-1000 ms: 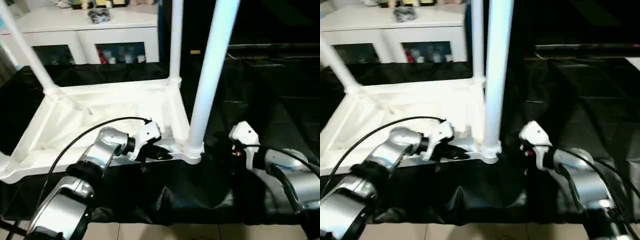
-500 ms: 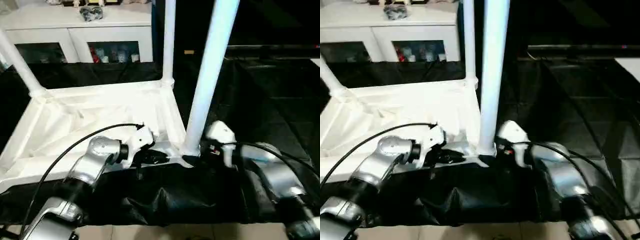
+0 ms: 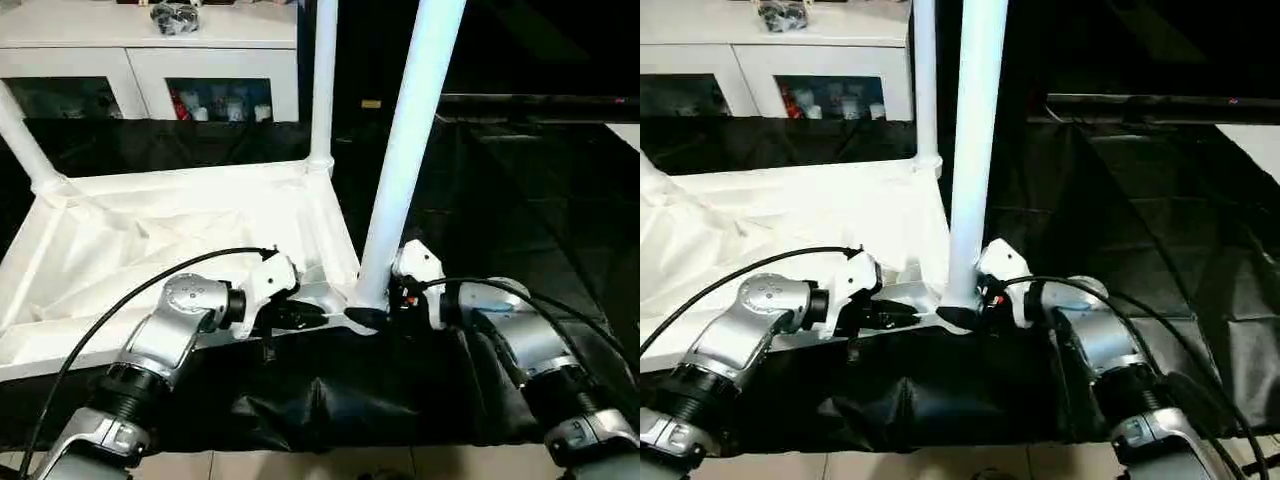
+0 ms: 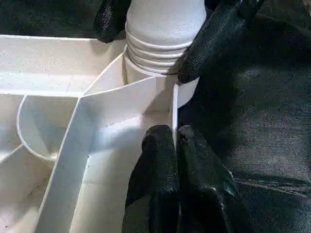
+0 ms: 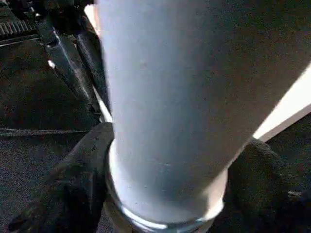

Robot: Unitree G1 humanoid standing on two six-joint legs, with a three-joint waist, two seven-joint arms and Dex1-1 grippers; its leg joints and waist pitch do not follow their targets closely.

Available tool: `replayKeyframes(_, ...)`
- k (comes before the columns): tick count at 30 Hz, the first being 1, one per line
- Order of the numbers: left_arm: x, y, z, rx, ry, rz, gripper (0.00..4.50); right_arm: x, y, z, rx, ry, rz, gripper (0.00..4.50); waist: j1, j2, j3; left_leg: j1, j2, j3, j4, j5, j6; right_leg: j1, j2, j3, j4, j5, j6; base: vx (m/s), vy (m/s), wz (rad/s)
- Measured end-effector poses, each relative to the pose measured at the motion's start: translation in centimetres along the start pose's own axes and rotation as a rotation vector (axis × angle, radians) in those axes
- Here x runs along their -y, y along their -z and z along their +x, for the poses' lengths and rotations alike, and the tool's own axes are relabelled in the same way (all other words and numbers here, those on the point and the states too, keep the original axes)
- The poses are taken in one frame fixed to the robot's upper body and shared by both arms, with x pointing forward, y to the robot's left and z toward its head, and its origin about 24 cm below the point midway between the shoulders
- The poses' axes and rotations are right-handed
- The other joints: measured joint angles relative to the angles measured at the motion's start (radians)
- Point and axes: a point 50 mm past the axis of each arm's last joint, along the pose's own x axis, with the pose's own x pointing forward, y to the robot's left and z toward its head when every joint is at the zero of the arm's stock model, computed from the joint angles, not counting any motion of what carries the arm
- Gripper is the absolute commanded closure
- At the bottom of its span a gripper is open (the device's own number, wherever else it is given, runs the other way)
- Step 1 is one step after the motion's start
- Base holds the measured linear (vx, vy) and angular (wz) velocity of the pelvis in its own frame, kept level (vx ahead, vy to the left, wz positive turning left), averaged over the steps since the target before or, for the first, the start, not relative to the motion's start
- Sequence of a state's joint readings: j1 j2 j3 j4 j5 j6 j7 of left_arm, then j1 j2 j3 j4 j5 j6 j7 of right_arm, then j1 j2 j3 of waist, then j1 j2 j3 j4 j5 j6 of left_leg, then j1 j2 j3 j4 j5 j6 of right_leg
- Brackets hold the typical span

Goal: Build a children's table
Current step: Rotate leg to tighten

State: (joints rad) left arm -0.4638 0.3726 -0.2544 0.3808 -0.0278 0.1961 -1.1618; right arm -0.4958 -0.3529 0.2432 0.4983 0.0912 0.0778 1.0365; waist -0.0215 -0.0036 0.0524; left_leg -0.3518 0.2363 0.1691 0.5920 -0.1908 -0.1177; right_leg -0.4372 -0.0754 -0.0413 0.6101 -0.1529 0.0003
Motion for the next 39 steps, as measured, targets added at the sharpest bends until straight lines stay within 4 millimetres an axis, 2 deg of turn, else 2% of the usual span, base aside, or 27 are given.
replayKeyframes(1, 0.0, 0.0, 0.0, -0.001, -0.005, -0.002, 4.50, 0.0, 0.0, 0.1, 0.001, -0.003, 0.000, 1.31, 0.000, 0.000, 0.000, 0.000, 0.000, 0.000, 0.000, 0.000, 0.000, 0.000, 0.000, 0.000, 0.000, 0.000, 0.000, 0.000, 0.000, 0.00)
replayKeyframes(2, 0.0, 0.1, -0.1, -0.002, -0.011, -0.004, 4.50, 0.1, 0.0, 0.2, 0.001, -0.003, 0.003, 1.52, 0.001, -0.001, 0.000, 0.000, 0.000, 0.000, 0.000, 0.000, 0.000, 0.000, 0.000, 0.000, 0.000, 0.000, 0.000, 0.000, 0.000, 0.00)
replayKeyframes(7, -0.4, 0.1, 0.2, -0.007, -0.057, -0.015, 4.50, 0.2, 0.3, 0.8, 0.021, 0.054, 0.037, 1.73, 0.005, -0.004, -0.002, 0.001, 0.000, 0.000, 0.000, 0.000, 0.000, 0.002, 0.000, 0.000, 0.000, 0.000, 0.000, 0.000, 0.000, 0.00)
replayKeyframes(10, -1.0, -0.4, 1.4, 0.002, -0.127, -0.015, 4.50, 0.5, 0.5, 1.9, 0.061, 0.203, 0.104, 1.75, 0.006, -0.005, -0.003, 0.002, -0.001, 0.000, 0.002, 0.000, 0.000, 0.003, -0.001, 0.001, 0.000, 0.000, 0.000, 0.000, 0.000, 0.00)
replayKeyframes(13, -1.8, -1.3, 3.4, -0.001, -0.233, -0.020, 4.50, 1.0, 0.7, 3.2, 0.103, 0.458, 0.212, 1.76, 0.010, -0.007, -0.005, 0.002, -0.002, 0.000, 0.004, 0.000, 0.000, 0.003, -0.002, 0.002, -0.001, 0.000, 0.000, 0.000, 0.000, 0.00)
replayKeyframes(17, -2.1, -1.9, 5.0, -0.002, -0.299, -0.034, 4.50, 1.2, 0.7, 4.2, 0.107, 0.649, 0.283, 1.76, 0.020, -0.005, -0.009, 0.002, -0.004, -0.001, 0.004, 0.000, 0.000, 0.003, -0.002, 0.002, -0.002, 0.000, 0.000, 0.000, 0.000, 0.00)
replayKeyframes(20, -2.1, -2.2, 5.8, 0.001, -0.316, -0.044, 4.50, 1.3, 0.7, 4.4, 0.103, 0.716, 0.296, 1.76, 0.026, -0.002, -0.012, 0.002, -0.006, -0.002, 0.004, 0.000, 0.000, 0.003, -0.003, 0.002, -0.003, 0.000, 0.000, 0.000, 0.000, 0.00)
replayKeyframes(22, -2.1, -2.2, 5.9, 0.004, -0.316, -0.042, 4.50, 1.3, 0.7, 4.4, 0.108, 0.714, 0.296, 1.76, 0.026, 0.000, -0.012, 0.001, -0.007, -0.002, 0.004, 0.000, 0.000, 0.003, -0.004, 0.003, -0.003, 0.000, 0.000, 0.000, 0.000, 0.00)
replayKeyframes(23, -2.1, -2.2, 5.9, 0.005, -0.316, -0.041, 4.50, 1.4, 0.7, 4.3, 0.112, 0.710, 0.297, 1.20, 0.026, 0.000, -0.012, 0.001, -0.007, -0.002, 0.003, 0.000, 0.000, 0.003, -0.004, 0.003, -0.003, 0.000, 0.000, 0.000, 0.000, 0.00)
replayKeyframes(26, -2.1, -2.1, 5.6, 0.008, -0.295, -0.034, 4.50, 1.5, 0.8, 3.8, 0.123, 0.647, 0.290, 1.04, 0.025, 0.001, -0.012, 0.001, -0.007, -0.002, 0.003, 0.000, 0.000, 0.003, -0.004, 0.003, -0.003, 0.000, 0.000, 0.000, 0.000, 0.00)
replayKeyframes(27, -2.1, -2.1, 5.5, 0.011, -0.284, -0.032, 4.50, 1.6, 0.9, 3.5, 0.129, 0.610, 0.287, 0.77, 0.024, 0.001, -0.012, 0.001, -0.007, -0.002, 0.002, 0.000, 0.000, 0.002, -0.004, 0.002, -0.003, 0.000, 0.000, 0.000, 0.000, 0.00)
replayKeyframes(29, -2.0, -1.8, 5.0, 0.019, -0.256, -0.021, 4.50, 1.7, 1.0, 3.0, 0.117, 0.545, 0.256, 0.64, 0.024, 0.002, -0.012, 0.001, -0.007, -0.003, -0.001, 0.000, 0.000, 0.002, -0.004, 0.002, -0.003, 0.000, 0.000, 0.000, 0.000, 0.00)
replayKeyframes(32, -1.7, -1.5, 4.2, 0.028, -0.195, 0.003, 4.50, 1.6, 0.9, 2.5, 0.086, 0.435, 0.193, 0.64, 0.031, 0.004, -0.012, 0.002, -0.007, -0.004, -0.007, 0.000, 0.000, 0.001, -0.003, 0.000, -0.002, 0.001, -0.001, 0.000, 0.000, 0.00)
replayKeyframes(39, -1.1, -0.5, 2.0, 0.015, -0.046, 0.044, 4.50, 0.9, 0.9, 0.0, 0.008, 0.115, 0.054, 0.64, 0.050, 0.005, -0.011, 0.001, -0.006, -0.003, -0.006, 0.000, 0.000, 0.001, -0.003, 0.001, -0.002, 0.001, -0.001, 0.000, 0.000, 0.00)
